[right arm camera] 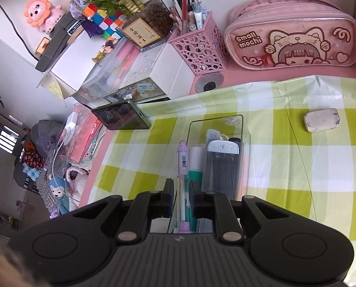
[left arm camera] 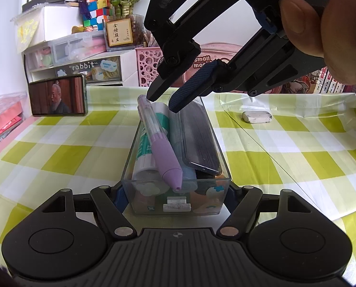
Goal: Organize stationery
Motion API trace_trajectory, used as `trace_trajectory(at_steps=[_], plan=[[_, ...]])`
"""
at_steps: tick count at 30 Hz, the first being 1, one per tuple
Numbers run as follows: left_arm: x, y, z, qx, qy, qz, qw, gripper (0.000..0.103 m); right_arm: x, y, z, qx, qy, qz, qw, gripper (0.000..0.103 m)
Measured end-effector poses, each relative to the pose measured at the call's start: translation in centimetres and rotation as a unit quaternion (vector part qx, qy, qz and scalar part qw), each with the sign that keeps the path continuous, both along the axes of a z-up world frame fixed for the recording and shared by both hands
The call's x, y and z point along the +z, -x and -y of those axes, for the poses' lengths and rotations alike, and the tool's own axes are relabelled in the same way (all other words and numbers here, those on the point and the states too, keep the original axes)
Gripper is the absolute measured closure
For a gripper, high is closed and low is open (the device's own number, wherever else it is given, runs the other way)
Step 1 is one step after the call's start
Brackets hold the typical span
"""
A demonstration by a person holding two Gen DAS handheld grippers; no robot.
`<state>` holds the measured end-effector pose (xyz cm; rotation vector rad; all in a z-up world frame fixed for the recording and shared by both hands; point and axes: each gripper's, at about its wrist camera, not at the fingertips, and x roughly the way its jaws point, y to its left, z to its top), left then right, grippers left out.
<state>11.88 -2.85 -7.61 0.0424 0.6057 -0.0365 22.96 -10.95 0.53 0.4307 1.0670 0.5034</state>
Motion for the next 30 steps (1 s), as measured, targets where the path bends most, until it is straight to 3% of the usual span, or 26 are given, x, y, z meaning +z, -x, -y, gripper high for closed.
trace_trajectory(at_steps=[4, 7, 10, 14, 18, 21, 27, 28, 30], plan=[[0.0, 0.0, 0.0, 0.0, 0.0, 0.0, 1.0, 0.031, 0.3, 0.1, 0.5, 0.0, -0.001, 0.02, 1.0, 0.075], [0.0, 0.1, 0.1, -0.001, -0.002, 0.0, 1.0, 0.031, 0.8, 0.0, -0.7, 0.028, 0.035, 0.038, 0.998, 0.075], [0.0, 0.1, 0.1, -0.001, -0.002, 0.0, 1.0, 0.031, 1.8, -0.3, -3.9, 0.097, 0.092, 0.074, 0.988, 0.075], [0.0, 0.1, 0.1, 0.0, -0.002, 0.0, 1.0, 0.03, 1.8, -1.2, -8.5, 0.182, 0.152, 0.081, 0.968, 0.075], [0.0, 0.1, 0.0, 0.0, -0.001, -0.001, 1.0, 0.031, 1.0, -2.1, -10.8, 0.225, 0.162, 0.051, 0.959, 0.068], [0.0, 0.1, 0.0, 0.0, -0.001, 0.0, 1.0, 0.031, 0.1, -2.4, -12.2, 0.24, 0.207, 0.04, 0.948, 0.068], [0.0, 0.1, -0.1, -0.003, 0.0, 0.0, 1.0, 0.031, -2.0, -3.1, -13.7, 0.258, 0.251, 0.012, 0.933, 0.068], [0.0, 0.2, -0.1, -0.003, 0.0, 0.0, 1.0, 0.031, -2.5, -3.1, -13.8, 0.258, 0.256, 0.006, 0.932, 0.069], [0.0, 0.3, -0.1, -0.007, 0.001, 0.002, 1.0, 0.031, -2.3, -3.2, -13.1, 0.246, 0.235, 0.007, 0.94, 0.071]])
